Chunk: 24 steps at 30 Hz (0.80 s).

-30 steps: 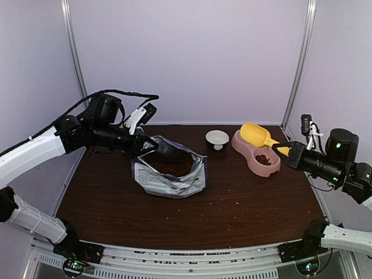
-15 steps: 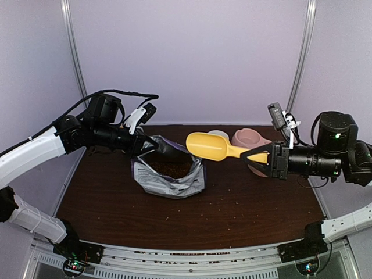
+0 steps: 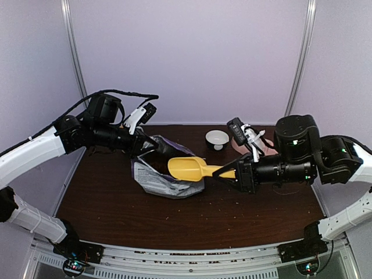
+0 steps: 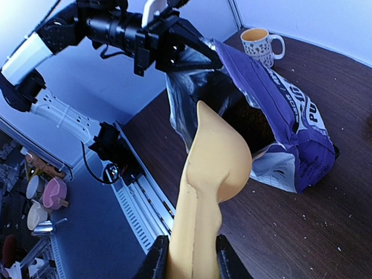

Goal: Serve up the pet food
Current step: Collect the pet food from the pet food bag.

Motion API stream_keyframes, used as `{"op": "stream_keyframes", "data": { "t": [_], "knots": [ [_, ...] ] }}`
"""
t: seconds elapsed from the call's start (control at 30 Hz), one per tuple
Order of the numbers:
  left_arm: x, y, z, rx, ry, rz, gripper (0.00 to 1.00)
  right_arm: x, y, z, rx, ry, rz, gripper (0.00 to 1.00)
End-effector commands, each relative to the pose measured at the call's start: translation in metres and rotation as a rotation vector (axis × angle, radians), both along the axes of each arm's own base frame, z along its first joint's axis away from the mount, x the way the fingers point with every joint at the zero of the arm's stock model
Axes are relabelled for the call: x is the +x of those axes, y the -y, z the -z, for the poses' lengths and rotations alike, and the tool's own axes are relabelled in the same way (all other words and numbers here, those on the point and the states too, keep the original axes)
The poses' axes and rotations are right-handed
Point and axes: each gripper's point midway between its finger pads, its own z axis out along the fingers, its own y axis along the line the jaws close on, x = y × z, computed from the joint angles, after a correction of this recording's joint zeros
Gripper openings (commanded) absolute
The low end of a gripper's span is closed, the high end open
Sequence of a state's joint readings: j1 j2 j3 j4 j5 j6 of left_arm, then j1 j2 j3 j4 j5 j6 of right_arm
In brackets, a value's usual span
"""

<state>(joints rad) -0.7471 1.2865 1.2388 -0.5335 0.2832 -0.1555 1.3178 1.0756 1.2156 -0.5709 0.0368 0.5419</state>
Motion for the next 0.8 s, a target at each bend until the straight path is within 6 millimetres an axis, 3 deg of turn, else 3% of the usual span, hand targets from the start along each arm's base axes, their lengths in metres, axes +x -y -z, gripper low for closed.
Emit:
{"op": "stream_keyframes", "data": {
  "t": [0.0, 0.3, 0.57, 0.77],
  "knots": [
    [0.008, 0.003, -0.038, -0.088, 0.121, -0.005, 0.00, 0.008, -0.002, 0.008, -0.092, 0.032, 0.042, 0.00],
    [0.008, 0.007, -0.034, -0.084, 0.113, 0.014, 0.00, 0.035, 0.003, 0.046, -0.311, 0.041, 0.199, 0.00],
    [-0.001, 0.014, -0.034, -0.099, 0.107, 0.074, 0.00, 0.048, -0.004, 0.058, -0.388, 0.045, 0.274, 0.00],
    [-0.020, 0.034, -0.026, -0.088, 0.100, 0.151, 0.00, 0.063, -0.002, 0.070, -0.499, 0.071, 0.369, 0.00]
  ]
}}
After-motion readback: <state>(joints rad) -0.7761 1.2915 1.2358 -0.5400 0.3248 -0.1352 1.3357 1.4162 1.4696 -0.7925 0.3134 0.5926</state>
